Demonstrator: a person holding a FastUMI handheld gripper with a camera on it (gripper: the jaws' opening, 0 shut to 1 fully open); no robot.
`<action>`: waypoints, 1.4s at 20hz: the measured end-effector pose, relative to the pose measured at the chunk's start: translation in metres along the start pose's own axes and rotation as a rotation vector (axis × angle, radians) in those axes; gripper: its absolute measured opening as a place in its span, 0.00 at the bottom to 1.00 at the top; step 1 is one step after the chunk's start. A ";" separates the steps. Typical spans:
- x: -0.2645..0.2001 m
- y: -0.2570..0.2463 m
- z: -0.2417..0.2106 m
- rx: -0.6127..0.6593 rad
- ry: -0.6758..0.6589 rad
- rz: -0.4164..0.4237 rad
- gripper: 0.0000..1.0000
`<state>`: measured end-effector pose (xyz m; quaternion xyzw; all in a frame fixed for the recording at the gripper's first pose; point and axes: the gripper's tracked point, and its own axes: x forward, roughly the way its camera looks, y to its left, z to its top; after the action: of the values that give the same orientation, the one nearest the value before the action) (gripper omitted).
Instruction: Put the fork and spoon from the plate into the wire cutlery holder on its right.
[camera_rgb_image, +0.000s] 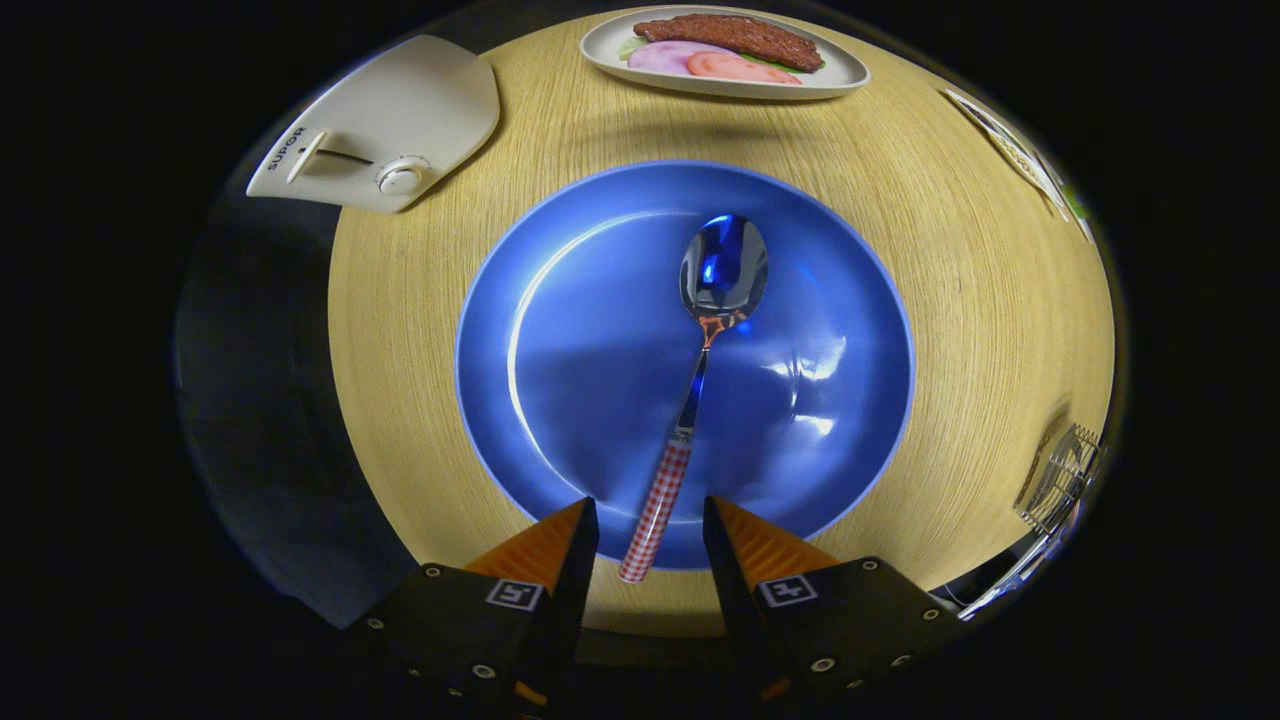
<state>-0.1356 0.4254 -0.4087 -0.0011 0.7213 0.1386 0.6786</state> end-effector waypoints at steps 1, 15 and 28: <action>0.002 0.002 -0.001 0.011 -0.002 0.000 0.57; 0.013 0.002 -0.006 0.084 -0.017 0.027 0.13; -0.015 -0.014 -0.003 -0.061 -0.124 0.060 0.06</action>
<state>-0.1352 0.4087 -0.3962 0.0085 0.6730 0.1806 0.7172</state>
